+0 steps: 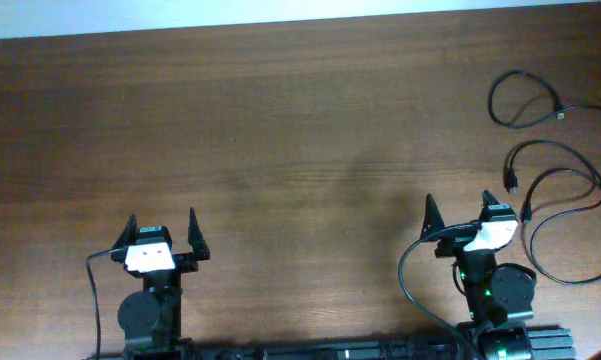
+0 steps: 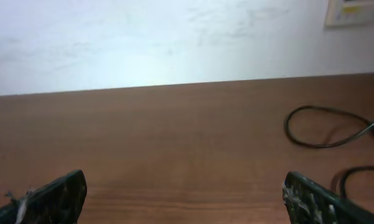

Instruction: Untangle cables

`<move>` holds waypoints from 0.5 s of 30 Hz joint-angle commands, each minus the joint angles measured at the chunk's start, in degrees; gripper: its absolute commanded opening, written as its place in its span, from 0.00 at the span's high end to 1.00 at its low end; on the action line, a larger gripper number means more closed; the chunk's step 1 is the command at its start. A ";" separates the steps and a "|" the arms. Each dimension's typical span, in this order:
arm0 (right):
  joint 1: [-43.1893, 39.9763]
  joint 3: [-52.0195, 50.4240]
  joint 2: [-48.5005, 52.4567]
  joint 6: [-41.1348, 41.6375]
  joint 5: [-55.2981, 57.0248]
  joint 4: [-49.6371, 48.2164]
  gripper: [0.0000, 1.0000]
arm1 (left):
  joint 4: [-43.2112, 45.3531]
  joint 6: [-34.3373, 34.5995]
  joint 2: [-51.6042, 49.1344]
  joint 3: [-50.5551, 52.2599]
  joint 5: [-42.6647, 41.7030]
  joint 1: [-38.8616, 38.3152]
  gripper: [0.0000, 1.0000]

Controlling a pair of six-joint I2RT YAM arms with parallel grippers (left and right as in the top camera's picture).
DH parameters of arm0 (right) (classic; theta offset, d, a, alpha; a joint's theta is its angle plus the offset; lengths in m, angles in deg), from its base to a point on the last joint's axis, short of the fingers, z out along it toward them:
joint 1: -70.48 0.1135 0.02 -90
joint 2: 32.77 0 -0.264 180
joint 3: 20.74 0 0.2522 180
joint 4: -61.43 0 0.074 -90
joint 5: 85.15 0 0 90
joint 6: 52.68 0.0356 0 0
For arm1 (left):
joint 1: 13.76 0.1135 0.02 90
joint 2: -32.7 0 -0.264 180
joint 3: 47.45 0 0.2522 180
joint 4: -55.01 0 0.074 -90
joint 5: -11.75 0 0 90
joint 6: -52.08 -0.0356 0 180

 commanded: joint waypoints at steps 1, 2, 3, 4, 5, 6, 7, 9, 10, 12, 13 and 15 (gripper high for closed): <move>-0.44 -0.26 -0.63 -9.77 -0.68 0.33 0.01 | -0.28 0.57 0.28 0.15 -0.44 0.22 0.01; -0.44 -0.26 -0.61 -11.72 -0.68 0.33 0.01 | -0.28 0.57 0.28 0.15 -0.46 0.22 0.01; -0.44 -0.26 -0.63 -13.73 -0.66 0.35 0.01 | -0.28 0.57 0.28 0.15 -0.44 0.22 0.02; -0.44 -0.26 -0.61 -15.10 -0.63 0.35 0.01 | -0.28 0.57 0.28 0.15 -0.44 0.22 0.02; -0.44 -0.26 -0.61 -15.39 -0.48 0.35 0.01 | -0.31 0.57 0.28 0.15 -0.44 0.22 0.02; -0.44 -0.26 -0.61 -15.34 -0.22 0.46 0.01 | -0.31 0.57 0.28 0.15 -0.44 0.22 0.02; -0.44 -0.26 -0.61 -15.10 -0.24 0.46 0.01 | -0.31 0.57 0.28 0.15 -0.44 0.22 0.02; -0.44 -0.26 -0.61 -14.19 -0.17 0.46 0.01 | -0.28 0.57 0.28 0.15 -0.44 0.22 0.02; -0.44 -0.26 -0.61 -14.05 -0.13 0.46 0.01 | -0.31 0.57 0.28 0.15 -0.44 0.22 0.01; -0.44 -0.26 -0.61 -14.05 -0.13 0.46 0.01 | -0.28 0.57 0.28 0.15 -0.44 0.22 0.01; -0.44 -0.26 -0.61 -13.75 -0.22 0.46 0.01 | -0.28 0.57 0.28 0.15 -0.44 0.22 0.01; -0.66 -0.26 -0.61 -13.14 -0.07 0.44 0.01 | -0.28 0.57 0.28 0.15 -0.44 0.22 0.01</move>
